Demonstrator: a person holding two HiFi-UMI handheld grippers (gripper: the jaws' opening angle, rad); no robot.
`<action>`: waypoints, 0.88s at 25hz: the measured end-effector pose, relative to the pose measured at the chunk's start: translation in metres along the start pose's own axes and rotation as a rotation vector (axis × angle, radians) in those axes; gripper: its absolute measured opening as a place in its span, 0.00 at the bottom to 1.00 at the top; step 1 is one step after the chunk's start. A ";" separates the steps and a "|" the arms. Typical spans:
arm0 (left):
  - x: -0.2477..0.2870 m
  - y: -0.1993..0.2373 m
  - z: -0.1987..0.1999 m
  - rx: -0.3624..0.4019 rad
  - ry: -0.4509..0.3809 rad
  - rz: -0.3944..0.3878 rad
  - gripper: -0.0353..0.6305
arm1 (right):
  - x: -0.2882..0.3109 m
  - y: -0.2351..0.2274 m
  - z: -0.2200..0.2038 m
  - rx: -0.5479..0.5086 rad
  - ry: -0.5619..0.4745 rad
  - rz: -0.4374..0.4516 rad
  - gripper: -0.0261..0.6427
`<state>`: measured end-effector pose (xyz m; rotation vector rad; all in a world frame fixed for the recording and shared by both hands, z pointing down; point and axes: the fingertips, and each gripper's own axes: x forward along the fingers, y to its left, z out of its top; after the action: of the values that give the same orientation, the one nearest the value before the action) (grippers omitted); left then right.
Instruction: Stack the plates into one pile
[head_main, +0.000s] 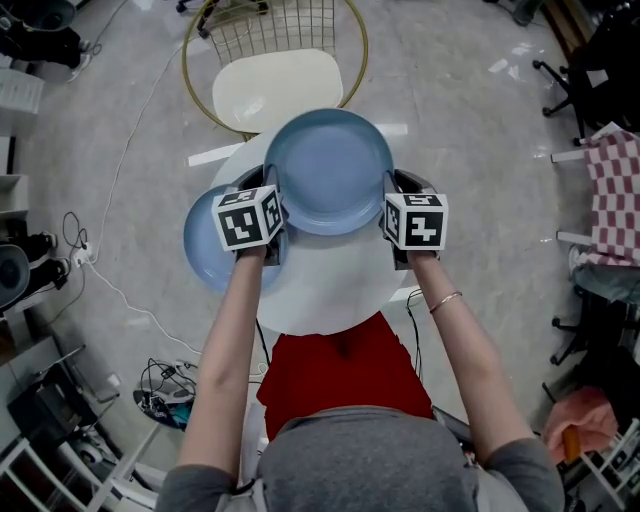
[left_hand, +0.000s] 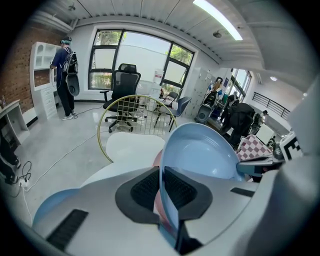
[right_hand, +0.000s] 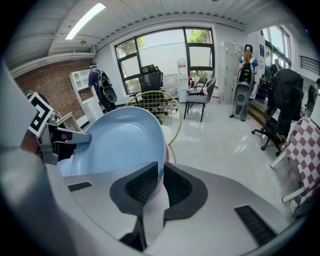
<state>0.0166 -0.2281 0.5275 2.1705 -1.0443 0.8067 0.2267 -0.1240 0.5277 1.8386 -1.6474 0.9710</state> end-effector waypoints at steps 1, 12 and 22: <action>0.004 0.001 -0.001 -0.001 0.007 -0.002 0.11 | 0.003 -0.001 -0.001 0.001 0.006 0.000 0.12; 0.029 0.003 -0.012 0.032 0.062 -0.003 0.11 | 0.026 -0.009 -0.014 -0.020 0.063 -0.022 0.12; 0.034 0.007 -0.017 0.100 0.073 0.034 0.13 | 0.028 -0.006 -0.017 -0.067 0.071 -0.041 0.12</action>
<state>0.0237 -0.2348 0.5653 2.1934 -1.0272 0.9652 0.2304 -0.1282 0.5609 1.7675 -1.5747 0.9410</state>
